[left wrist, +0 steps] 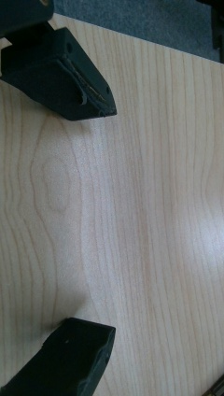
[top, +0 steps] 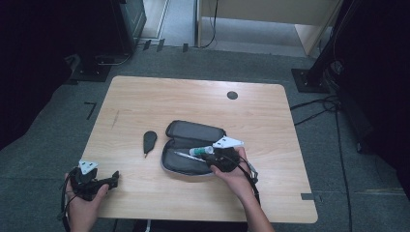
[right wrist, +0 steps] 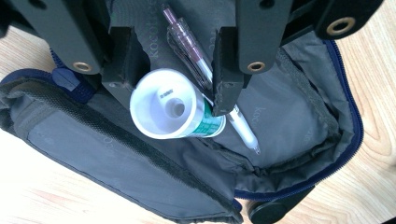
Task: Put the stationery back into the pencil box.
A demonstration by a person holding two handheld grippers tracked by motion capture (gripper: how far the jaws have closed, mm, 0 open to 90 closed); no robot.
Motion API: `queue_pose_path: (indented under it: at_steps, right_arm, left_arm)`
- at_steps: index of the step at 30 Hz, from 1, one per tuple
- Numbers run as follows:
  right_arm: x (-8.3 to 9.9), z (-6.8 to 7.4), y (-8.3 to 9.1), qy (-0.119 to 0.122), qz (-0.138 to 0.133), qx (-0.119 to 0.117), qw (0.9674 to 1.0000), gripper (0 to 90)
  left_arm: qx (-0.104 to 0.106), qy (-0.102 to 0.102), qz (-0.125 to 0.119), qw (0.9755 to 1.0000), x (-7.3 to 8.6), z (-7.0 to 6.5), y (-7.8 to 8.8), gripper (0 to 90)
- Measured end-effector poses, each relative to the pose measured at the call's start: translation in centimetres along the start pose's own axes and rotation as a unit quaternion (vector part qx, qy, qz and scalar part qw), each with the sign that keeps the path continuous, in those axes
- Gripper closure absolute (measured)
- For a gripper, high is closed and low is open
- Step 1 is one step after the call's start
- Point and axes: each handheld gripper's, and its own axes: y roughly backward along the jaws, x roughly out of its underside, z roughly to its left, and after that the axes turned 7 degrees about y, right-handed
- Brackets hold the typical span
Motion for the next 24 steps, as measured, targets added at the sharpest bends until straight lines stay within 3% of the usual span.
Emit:
queue_pose_path:
  at_steps: [6, 13, 24]
  right_arm:
    - [0.0, -0.07, 0.08, 0.011, 0.006, 0.011, 0.9999, 56.3]
    - [0.12, -0.27, 0.77, 0.006, 0.002, 0.016, 0.9998, 56.7]
    - [0.01, -0.18, 0.05, 0.021, 0.017, -0.001, 0.9996, 60.8]
  left_arm:
    - [0.0, 0.0, 0.0, 1.0, 0.0, 0.0, 0.0, 0.0]
    - [0.0, 0.0, 0.0, 1.0, 0.0, 0.0, 0.0, 0.0]
    - [0.0, 0.0, 0.0, 1.0, 0.0, 0.0, 0.0, 0.0]
